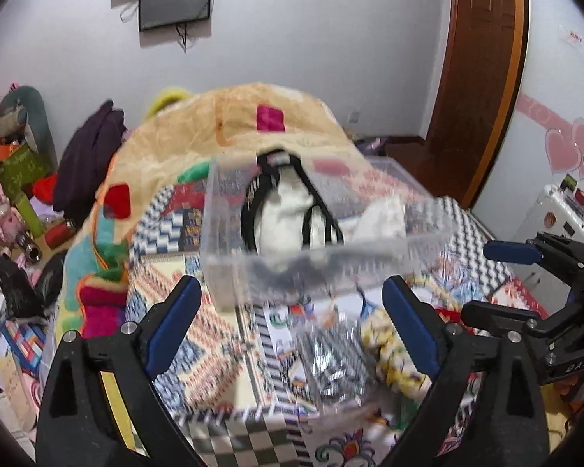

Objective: Organize soft objects
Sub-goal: 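Grasp the bagged silver scrubber with the left tool while the right grasps the floral cloth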

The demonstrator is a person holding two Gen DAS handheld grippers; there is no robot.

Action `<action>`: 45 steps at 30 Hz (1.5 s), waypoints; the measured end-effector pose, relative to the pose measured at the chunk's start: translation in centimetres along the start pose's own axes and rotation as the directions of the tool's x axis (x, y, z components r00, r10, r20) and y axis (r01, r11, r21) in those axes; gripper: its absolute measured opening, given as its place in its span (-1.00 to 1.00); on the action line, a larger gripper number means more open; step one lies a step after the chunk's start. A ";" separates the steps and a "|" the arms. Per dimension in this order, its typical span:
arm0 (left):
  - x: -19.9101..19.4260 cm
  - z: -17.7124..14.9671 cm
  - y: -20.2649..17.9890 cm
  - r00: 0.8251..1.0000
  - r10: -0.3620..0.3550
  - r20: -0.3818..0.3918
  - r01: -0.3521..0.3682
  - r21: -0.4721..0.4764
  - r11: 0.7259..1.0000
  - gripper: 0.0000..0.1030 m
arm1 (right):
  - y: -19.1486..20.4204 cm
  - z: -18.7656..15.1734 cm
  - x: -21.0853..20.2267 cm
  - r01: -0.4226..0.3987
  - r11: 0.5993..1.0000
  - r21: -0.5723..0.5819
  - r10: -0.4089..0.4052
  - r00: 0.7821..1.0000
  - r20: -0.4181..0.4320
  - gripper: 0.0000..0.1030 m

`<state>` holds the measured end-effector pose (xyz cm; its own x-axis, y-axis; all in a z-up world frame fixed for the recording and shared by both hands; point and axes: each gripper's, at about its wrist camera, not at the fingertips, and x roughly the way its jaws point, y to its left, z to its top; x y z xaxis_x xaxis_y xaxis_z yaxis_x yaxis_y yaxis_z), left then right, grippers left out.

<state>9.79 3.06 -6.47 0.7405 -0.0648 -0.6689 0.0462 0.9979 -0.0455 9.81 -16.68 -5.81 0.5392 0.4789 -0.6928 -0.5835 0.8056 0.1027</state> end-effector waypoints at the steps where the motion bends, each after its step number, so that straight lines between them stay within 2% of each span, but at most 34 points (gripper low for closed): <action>1: 0.3 -0.5 0.0 1.000 0.005 -0.015 -0.005 0.005 1.000 0.85 | 0.1 -0.3 0.3 -0.003 1.000 0.000 0.003 1.000 -0.011 0.63; 5: 1.2 -2.4 0.0 0.998 0.023 -0.054 -0.022 0.016 1.000 0.85 | 0.2 -1.6 1.5 -0.022 1.000 0.003 0.022 0.998 -0.058 0.60; 10: 2.0 -4.1 0.2 0.995 -0.017 -0.093 0.016 -0.009 1.000 0.82 | 0.5 -2.5 3.0 -0.059 0.998 -0.003 0.059 0.991 -0.117 0.16; 13: 2.4 -4.7 -0.2 0.993 -0.045 -0.113 0.044 -0.007 0.999 0.64 | 1.0 -3.0 3.7 -0.071 0.997 -0.027 0.066 0.987 -0.147 -0.06; 17: 3.4 -5.0 -0.6 0.987 -0.079 -0.142 0.077 -0.019 0.997 0.42 | 1.4 -3.5 4.1 -0.071 0.996 -0.049 0.062 0.984 -0.170 -0.49; 22: 3.7 -5.0 -1.2 0.981 -0.118 -0.154 0.118 -0.008 0.993 -0.02 | 1.6 -3.4 3.4 -0.060 0.996 -0.067 0.050 0.989 -0.142 -0.75; 25: 3.5 -5.1 -1.8 0.979 -0.134 -0.155 0.138 0.015 0.990 -0.35 | 1.3 -3.2 3.1 -0.061 0.996 -0.058 0.053 0.991 -0.122 -0.79; 29: 3.0 -5.2 -2.7 0.983 -0.122 -0.139 0.129 0.047 0.990 -0.55 | 0.8 -2.8 2.4 -0.050 0.998 -0.038 0.047 0.995 -0.086 -0.81; 36: 0.8 -4.7 -2.1 0.990 -0.114 -0.083 0.118 0.042 0.992 -0.63 | 0.1 -1.7 0.7 -0.037 0.999 -0.008 0.036 0.999 -0.016 -0.83; 41: -1.0 -3.7 -1.6 0.992 -0.117 -0.038 0.119 0.037 0.992 -0.63 | -0.1 -1.6 0.7 -0.034 0.999 -0.002 0.034 0.999 -0.002 -0.83; 43: -1.7 -3.6 -1.5 0.993 -0.113 -0.020 0.113 0.044 0.993 -0.63 | -0.1 -1.6 1.5 -0.036 0.999 -0.001 0.036 0.999 -0.037 -0.71; 45: -2.1 -3.5 -1.6 0.994 -0.109 -0.009 0.110 0.046 0.993 -0.63 | -0.1 -1.8 2.2 -0.045 0.999 0.008 0.046 0.997 -0.066 -0.17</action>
<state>5.86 1.61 -7.62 0.7246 -0.1736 -0.6669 0.1579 0.9838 -0.0844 9.94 -16.36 -8.63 0.4707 0.4913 -0.7328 -0.6024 0.7858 0.1399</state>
